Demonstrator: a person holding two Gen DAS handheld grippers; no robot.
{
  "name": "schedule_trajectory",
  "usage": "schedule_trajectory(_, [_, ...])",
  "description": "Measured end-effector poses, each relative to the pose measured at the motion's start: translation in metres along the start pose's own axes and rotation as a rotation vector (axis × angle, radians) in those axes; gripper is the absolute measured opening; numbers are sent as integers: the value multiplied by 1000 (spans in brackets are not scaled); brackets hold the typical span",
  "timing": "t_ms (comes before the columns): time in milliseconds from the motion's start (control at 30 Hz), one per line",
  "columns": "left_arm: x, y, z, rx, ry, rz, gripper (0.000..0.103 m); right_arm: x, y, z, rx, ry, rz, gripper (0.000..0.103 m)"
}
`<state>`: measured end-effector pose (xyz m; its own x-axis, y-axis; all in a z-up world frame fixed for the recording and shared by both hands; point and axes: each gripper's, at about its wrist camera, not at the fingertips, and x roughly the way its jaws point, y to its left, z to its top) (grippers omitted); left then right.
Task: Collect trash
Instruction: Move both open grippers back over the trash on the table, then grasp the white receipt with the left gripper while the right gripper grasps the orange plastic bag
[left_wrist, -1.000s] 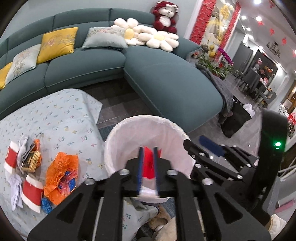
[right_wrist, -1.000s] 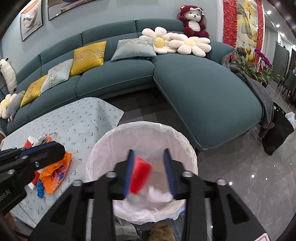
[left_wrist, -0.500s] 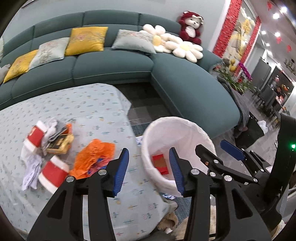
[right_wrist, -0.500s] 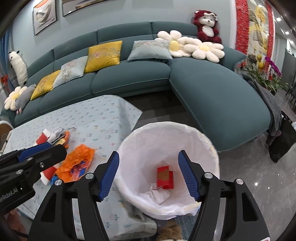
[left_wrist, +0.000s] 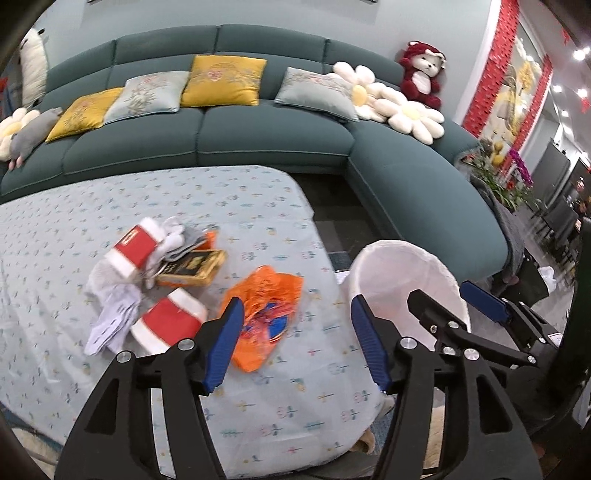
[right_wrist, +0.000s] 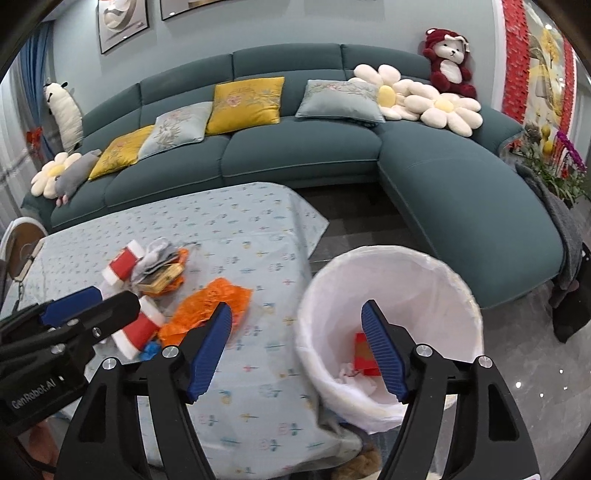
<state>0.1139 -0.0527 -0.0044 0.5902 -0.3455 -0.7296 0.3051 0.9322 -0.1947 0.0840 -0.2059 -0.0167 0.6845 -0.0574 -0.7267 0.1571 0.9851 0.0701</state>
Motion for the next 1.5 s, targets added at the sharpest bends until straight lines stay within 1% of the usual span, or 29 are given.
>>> schedule_trajectory(100, [-3,16,-5,-18,3,24,59,1,13,-2,-11,5,-1,71])
schedule_trajectory(167, [-4,28,-8,-35,6,46,64,1,20,-3,-20,-2,-5,73])
schedule_trajectory(233, [-6,41,-11,-56,1,66,70,0,29,-4,-30,-9,-13,76])
schedule_trajectory(300, [-8,56,-14,-79,-1,93,74,1,36,-5,-36,-3,-9,77])
schedule_trajectory(467, [-9,92,-21,-130,12,143,77,11,54,-8,-51,20,-9,77])
schedule_trajectory(700, [-3,136,-28,-168,49,201,85,25,78,-15,-74,52,14,77])
schedule_trajectory(800, [3,156,-32,-195,74,225,85,33,90,-18,-91,75,36,77])
schedule_trajectory(867, [7,168,-34,-214,84,225,85,38,98,-20,-100,88,47,77])
schedule_trajectory(1100, [24,201,-39,-214,125,258,85,56,118,-27,-148,113,46,77])
schedule_trajectory(1267, [38,220,-42,-237,160,248,84,73,127,-32,-148,151,59,77])
schedule_trajectory(1333, [43,223,-43,-239,170,238,78,80,130,-33,-136,170,66,76])
schedule_trajectory(1367, [46,225,-44,-239,179,230,77,83,131,-33,-131,176,71,76])
schedule_trajectory(1400, [49,226,-44,-239,186,227,73,87,132,-33,-123,182,75,75])
schedule_trajectory(1433, [51,227,-45,-238,192,224,68,91,133,-34,-114,191,81,73])
schedule_trajectory(1500, [57,228,-47,-239,209,202,62,99,135,-34,-103,205,89,69])
